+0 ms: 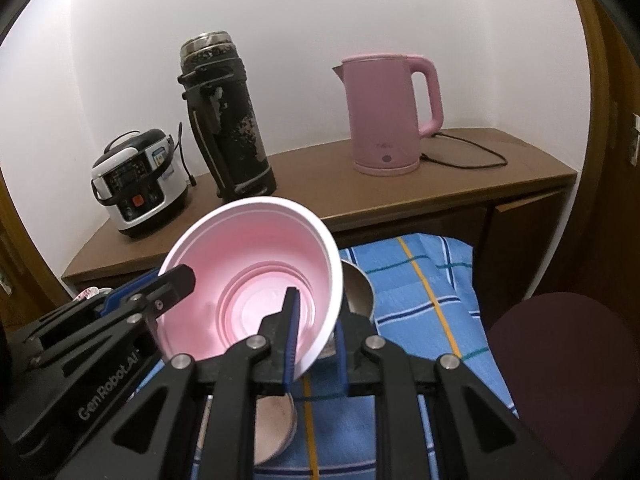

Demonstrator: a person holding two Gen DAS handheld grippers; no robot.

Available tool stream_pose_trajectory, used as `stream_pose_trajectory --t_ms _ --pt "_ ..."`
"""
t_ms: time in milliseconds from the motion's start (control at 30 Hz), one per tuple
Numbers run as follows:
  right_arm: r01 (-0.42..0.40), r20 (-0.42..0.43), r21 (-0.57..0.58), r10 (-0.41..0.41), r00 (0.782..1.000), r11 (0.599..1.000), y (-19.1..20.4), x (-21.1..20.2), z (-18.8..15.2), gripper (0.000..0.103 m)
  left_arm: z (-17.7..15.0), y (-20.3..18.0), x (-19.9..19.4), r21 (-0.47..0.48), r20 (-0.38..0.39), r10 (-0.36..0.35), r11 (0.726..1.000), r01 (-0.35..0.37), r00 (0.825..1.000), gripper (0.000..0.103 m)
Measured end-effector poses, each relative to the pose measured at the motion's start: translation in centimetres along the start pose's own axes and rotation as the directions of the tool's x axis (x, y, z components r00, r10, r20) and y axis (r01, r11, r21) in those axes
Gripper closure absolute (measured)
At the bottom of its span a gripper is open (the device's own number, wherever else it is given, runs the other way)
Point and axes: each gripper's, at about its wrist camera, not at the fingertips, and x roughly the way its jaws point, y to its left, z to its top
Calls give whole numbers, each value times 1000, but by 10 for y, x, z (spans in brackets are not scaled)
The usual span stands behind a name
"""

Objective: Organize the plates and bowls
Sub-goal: 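Carry the pink bowl with both grippers over the steel bowl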

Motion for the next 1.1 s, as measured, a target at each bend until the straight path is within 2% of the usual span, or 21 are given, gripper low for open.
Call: stream_pose_trajectory --t_ms 400,1100 --pt "7 -30 1 -7 1000 1000 0 25 11 87 11 3 26 -6 -25 9 1000 -10 1000 86" --pt "26 -145 29 -21 989 999 -13 71 1 87 2 7 79 -28 -133 5 1000 -8 991 85"
